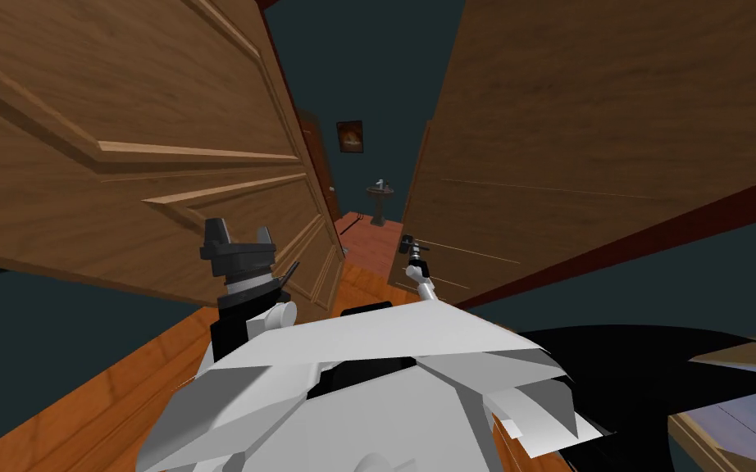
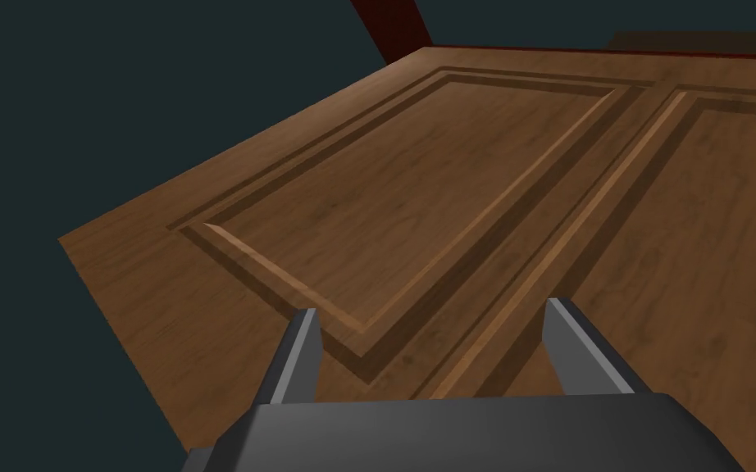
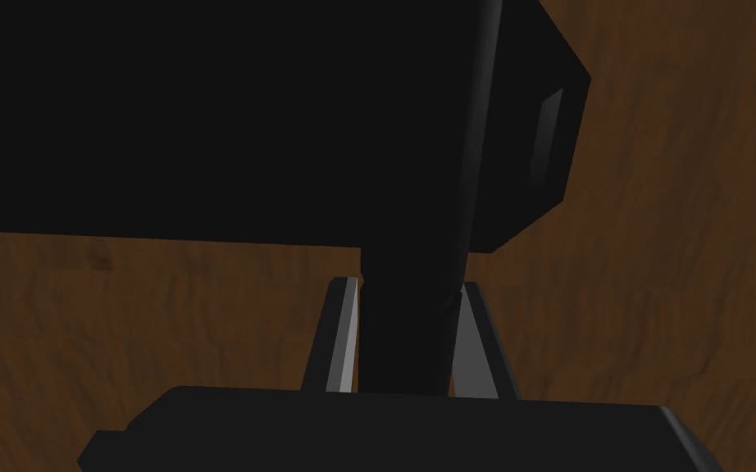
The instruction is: Pull the door open
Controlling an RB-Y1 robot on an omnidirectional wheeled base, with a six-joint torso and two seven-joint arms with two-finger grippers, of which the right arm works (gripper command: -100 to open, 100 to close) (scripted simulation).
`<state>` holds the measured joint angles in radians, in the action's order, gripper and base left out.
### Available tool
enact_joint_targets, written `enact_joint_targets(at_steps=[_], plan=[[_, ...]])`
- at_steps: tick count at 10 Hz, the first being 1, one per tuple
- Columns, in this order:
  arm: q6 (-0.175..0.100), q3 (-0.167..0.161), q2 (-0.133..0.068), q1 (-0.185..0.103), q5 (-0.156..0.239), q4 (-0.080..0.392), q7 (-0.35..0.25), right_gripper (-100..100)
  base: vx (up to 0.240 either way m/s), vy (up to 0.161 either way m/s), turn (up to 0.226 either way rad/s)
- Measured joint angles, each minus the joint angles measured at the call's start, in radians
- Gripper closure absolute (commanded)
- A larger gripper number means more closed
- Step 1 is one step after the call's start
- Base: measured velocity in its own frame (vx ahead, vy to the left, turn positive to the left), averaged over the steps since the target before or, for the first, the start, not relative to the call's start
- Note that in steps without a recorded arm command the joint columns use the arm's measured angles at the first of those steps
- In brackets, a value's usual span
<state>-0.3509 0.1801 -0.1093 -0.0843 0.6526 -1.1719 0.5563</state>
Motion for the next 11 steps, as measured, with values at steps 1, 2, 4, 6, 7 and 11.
enact_joint_targets(at_steps=[1,2,4,6,7,11], plan=[[-0.003,-0.001,-0.012,0.004,0.002,0.004,-0.01,100,-0.064,0.027,0.157],[-0.005,-0.003,-0.026,0.006,0.004,0.008,-0.022,100,-0.056,0.033,0.212],[-0.008,-0.004,-0.045,0.009,0.007,0.013,-0.04,100,-0.065,0.039,0.205],[-0.013,-0.009,-0.077,0.014,0.011,0.022,-0.069,100,-0.071,0.062,0.182],[-0.016,-0.013,-0.097,0.018,0.014,0.026,-0.087,100,-0.102,0.115,0.155],[-0.026,-0.028,-0.172,0.037,0.026,0.051,-0.165,100,-0.064,0.093,0.035]])
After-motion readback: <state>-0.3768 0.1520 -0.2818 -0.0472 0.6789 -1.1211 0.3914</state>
